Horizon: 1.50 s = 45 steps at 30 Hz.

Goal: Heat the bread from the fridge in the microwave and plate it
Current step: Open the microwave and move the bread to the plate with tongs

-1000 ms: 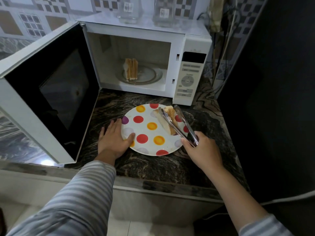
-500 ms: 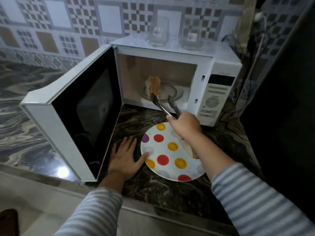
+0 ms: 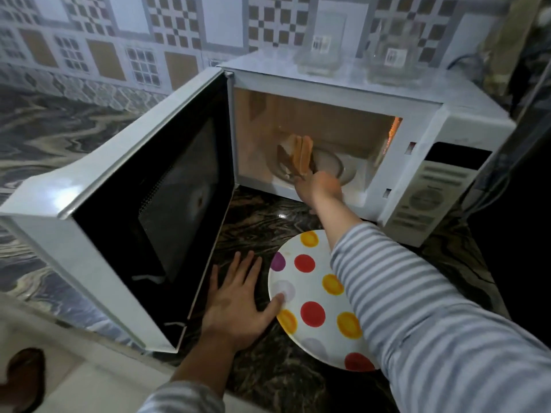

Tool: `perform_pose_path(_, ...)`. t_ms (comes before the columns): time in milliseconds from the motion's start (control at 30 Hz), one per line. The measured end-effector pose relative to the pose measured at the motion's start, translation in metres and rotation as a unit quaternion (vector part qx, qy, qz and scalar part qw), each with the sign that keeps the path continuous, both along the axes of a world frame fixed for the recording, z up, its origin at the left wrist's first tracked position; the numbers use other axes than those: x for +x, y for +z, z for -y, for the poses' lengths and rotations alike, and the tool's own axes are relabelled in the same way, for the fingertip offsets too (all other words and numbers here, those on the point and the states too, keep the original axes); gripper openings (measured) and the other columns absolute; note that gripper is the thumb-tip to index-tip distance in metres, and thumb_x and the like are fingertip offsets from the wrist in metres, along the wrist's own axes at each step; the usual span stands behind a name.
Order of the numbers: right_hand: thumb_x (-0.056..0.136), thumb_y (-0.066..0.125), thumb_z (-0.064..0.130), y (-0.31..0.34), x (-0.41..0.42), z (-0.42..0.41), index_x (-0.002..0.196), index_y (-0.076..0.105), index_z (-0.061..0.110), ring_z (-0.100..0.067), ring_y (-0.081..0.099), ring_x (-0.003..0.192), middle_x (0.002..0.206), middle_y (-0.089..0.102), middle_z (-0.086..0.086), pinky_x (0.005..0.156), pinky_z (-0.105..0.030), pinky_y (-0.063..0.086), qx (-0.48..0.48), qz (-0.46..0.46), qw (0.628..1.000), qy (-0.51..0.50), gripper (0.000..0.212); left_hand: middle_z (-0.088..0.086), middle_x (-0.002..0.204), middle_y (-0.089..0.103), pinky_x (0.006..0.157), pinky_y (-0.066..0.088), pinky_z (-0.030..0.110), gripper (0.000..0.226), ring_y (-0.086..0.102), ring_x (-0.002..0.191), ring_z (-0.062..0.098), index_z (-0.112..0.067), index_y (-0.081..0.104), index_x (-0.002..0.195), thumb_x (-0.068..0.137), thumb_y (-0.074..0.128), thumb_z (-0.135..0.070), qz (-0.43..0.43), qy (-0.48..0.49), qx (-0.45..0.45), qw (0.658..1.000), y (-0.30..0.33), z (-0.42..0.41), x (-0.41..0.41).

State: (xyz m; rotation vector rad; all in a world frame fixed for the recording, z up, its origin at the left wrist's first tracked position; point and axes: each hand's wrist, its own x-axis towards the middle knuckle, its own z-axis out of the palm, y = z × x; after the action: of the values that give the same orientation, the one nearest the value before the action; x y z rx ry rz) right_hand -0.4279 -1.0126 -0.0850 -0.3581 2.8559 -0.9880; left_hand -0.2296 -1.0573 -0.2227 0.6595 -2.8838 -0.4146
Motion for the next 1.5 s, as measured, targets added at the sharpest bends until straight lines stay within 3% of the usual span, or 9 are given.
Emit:
perform_pose_path(167,0.092,0.052,0.041,-0.008,-0.007,0.009,0.12,0.063,0.007,-0.035,0.058,0.114,0.124,0.063,-0.014,0.086,-0.034,0.046,-0.008,0.013,1.0,-0.006,0.045,-0.014,0.16,0.002,0.116,-0.014,0.038,0.089,-0.011,0.145,0.004,-0.031,0.01,0.153,0.079,0.019,-0.078,-0.012,0.001,0.005,1.0,0.002,0.0,0.001)
perform_pose_path(500,0.093,0.053,0.04,-0.014,-0.012,0.008,0.125,0.059,0.008,-0.035,0.056,0.117,0.129,0.06,-0.013,0.09,-0.035,0.046,-0.039,0.028,0.998,-0.027,0.045,-0.015,0.16,-0.001,0.116,-0.015,0.04,0.089,-0.012,0.146,0.004,-0.032,0.007,0.153,0.077,0.015,-0.078,0.002,0.0,-0.007,1.0,0.003,0.0,0.001)
perform_pose_path(633,0.089,0.056,0.043,-0.003,-0.002,0.003,0.114,0.066,0.006,-0.038,0.065,0.097,0.112,0.068,-0.014,0.083,-0.046,0.056,-0.088,0.031,0.995,-0.032,0.046,-0.015,0.16,-0.002,0.116,-0.015,0.04,0.089,-0.013,0.145,0.004,-0.032,0.006,0.153,0.077,0.015,-0.078,0.009,-0.003,-0.008,1.0,0.002,0.0,0.001)
perform_pose_path(800,0.089,0.057,0.046,0.002,0.009,-0.022,0.106,0.064,0.006,-0.037,0.067,0.09,0.105,0.068,-0.014,0.079,-0.046,0.057,-0.106,0.065,0.991,-0.039,0.044,-0.015,0.16,0.001,0.117,-0.012,0.041,0.095,-0.011,0.146,0.005,-0.031,0.009,0.153,0.072,0.009,-0.08,0.014,-0.004,-0.002,1.0,0.002,0.0,0.0)
perform_pose_path(1000,0.092,0.052,0.049,-0.006,0.052,-0.084,0.076,0.058,0.017,-0.025,0.057,0.054,0.068,0.059,-0.005,0.046,-0.027,0.046,-0.081,0.017,0.996,-0.012,0.036,-0.013,0.161,0.004,0.117,-0.009,0.043,0.099,-0.008,0.147,0.007,-0.029,0.012,0.153,0.069,0.006,-0.081,0.028,-0.011,-0.001,1.0,0.002,-0.001,-0.001)
perform_pose_path(1100,0.091,0.054,0.046,-0.016,0.087,-0.125,0.072,0.058,0.019,-0.024,0.06,0.059,0.065,0.058,-0.002,0.055,-0.037,0.056,-0.078,0.013,0.997,0.009,0.033,-0.013,0.161,0.006,0.118,-0.006,0.044,0.101,-0.005,0.147,0.007,-0.029,0.013,0.153,0.067,0.004,-0.081,0.037,-0.011,-0.011,0.999,0.002,-0.002,-0.001)
perform_pose_path(1300,0.093,0.054,0.043,-0.044,0.147,-0.191,0.094,0.065,0.024,-0.006,0.052,0.065,0.072,0.057,0.012,0.053,-0.018,0.037,-0.021,0.006,0.999,0.024,0.022,-0.012,0.161,0.005,0.118,-0.003,0.044,0.097,-0.004,0.147,0.008,-0.029,0.012,0.153,0.071,0.006,-0.079,0.053,-0.003,-0.031,0.998,0.001,-0.001,-0.002)
perform_pose_path(1433,0.093,0.053,0.045,-0.063,0.172,-0.213,0.129,0.058,0.016,-0.022,0.064,0.099,0.107,0.069,-0.003,0.072,-0.024,0.043,0.014,-0.023,0.999,0.022,0.046,-0.012,0.161,0.004,0.118,-0.001,0.045,0.097,-0.003,0.148,0.009,-0.029,0.011,0.153,0.07,0.006,-0.079,0.059,-0.001,-0.039,0.997,-0.001,-0.001,-0.002)
perform_pose_path(1500,0.093,0.052,0.048,-0.073,0.178,-0.217,0.132,0.055,0.017,-0.022,0.065,0.098,0.107,0.07,-0.003,0.073,-0.027,0.047,0.029,-0.033,0.999,0.026,0.051,-0.011,0.161,0.004,0.118,-0.001,0.045,0.094,-0.003,0.148,0.009,-0.029,0.011,0.153,0.073,0.009,-0.078,0.065,-0.001,-0.041,0.997,-0.001,-0.002,-0.002)
